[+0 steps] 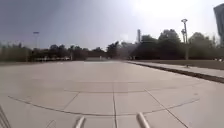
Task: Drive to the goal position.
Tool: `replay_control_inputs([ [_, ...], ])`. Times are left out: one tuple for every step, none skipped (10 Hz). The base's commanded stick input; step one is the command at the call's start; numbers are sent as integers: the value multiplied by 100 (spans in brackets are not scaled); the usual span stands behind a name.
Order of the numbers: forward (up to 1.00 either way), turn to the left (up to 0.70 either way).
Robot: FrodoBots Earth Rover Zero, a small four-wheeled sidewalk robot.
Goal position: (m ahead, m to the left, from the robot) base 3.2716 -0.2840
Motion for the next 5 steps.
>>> replay_control_inputs([
  [100, 0],
  [100, 0],
  [100, 0],
  [100, 0],
  [100, 0],
])
